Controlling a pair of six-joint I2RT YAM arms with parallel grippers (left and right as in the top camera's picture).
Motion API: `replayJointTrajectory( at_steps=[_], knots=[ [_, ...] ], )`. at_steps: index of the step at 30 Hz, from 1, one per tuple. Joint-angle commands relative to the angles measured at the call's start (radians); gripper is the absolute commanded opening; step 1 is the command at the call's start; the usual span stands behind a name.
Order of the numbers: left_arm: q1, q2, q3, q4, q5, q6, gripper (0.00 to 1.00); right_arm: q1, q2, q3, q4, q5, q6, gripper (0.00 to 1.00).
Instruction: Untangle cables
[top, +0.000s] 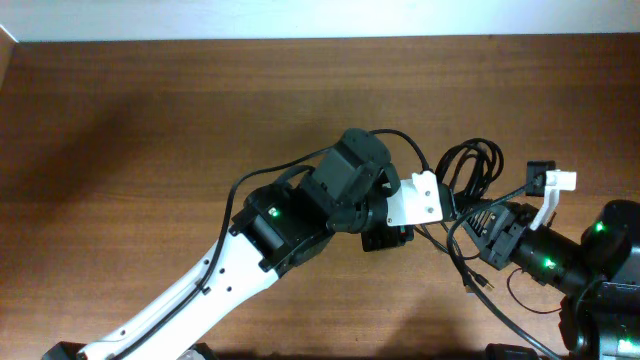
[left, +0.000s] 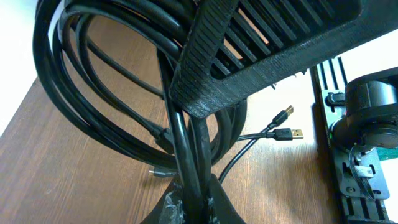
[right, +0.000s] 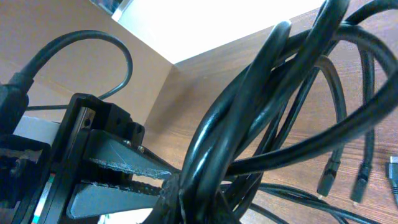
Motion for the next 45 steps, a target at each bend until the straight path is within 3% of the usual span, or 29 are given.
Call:
replayJointTrajectory(
  at_steps=[1,5,6,7,8,9,22,25,29,30,32,34,38,41,43,44,45],
  knots=[
    [-0.005,-0.013,0.008,0.013,-0.092,-0.092,0.0,-0.006,0.0,0.003,-0.016,0.043,-0.018,0.04],
    [-0.001,-0.013,0.007,0.011,-0.424,-0.38,0.01,-0.005,0.0,0.003,-0.016,-0.023,-0.061,0.04],
    [0.008,-0.013,0.008,0.011,-0.432,-0.409,0.11,-0.006,0.0,0.003,-0.015,-0.042,-0.082,0.04],
    [0.018,-0.013,0.007,0.011,-0.432,-0.431,0.09,-0.006,0.0,0.003,-0.016,-0.065,-0.102,0.04],
    [0.039,-0.013,0.008,0.01,-0.431,-0.471,0.0,-0.006,0.0,0.003,-0.016,-0.066,-0.102,0.04],
    [0.06,-0.013,0.007,0.01,-0.428,-0.492,0.0,-0.006,0.0,0.003,-0.016,-0.081,-0.119,0.04],
    [0.219,-0.013,0.008,-0.042,-0.427,-0.556,0.0,-0.006,0.0,0.003,-0.015,-0.149,-0.162,0.04],
    [0.283,-0.013,0.007,-0.07,-0.423,-0.559,0.0,-0.006,0.0,0.003,-0.016,-0.2,-0.23,0.04],
    [0.369,-0.013,0.008,-0.077,-0.233,-0.554,0.0,-0.006,0.0,0.003,-0.019,-0.204,-0.357,0.04],
    [0.385,-0.013,0.007,-0.076,-0.161,-0.502,0.0,-0.006,0.0,0.003,-0.023,-0.205,-0.414,0.04],
    [0.404,-0.013,0.008,-0.089,0.06,-0.275,0.0,-0.006,0.0,0.003,-0.027,-0.204,-0.504,0.04],
    [0.406,-0.013,0.008,-0.156,0.338,0.027,0.08,-0.006,0.0,0.003,-0.045,-0.204,-0.591,0.04],
    [0.406,-0.013,0.008,-0.314,0.392,0.292,0.15,-0.006,0.0,0.003,-0.134,-0.167,-0.72,0.04],
    [0.406,-0.018,0.008,-0.365,0.392,0.345,0.2,-0.006,0.0,0.003,-0.136,-0.151,-0.722,0.04],
    [0.405,-0.022,0.008,-0.364,0.407,0.35,0.33,-0.006,0.0,0.003,-0.14,-0.174,-0.722,0.04],
    [0.405,-0.022,0.008,-0.361,0.451,0.37,0.46,-0.006,0.0,0.003,-0.14,-0.225,-0.722,0.04],
    [0.405,-0.022,0.008,-0.349,0.497,0.37,0.66,-0.006,0.0,0.003,-0.14,-0.275,-0.723,0.04]
  ],
)
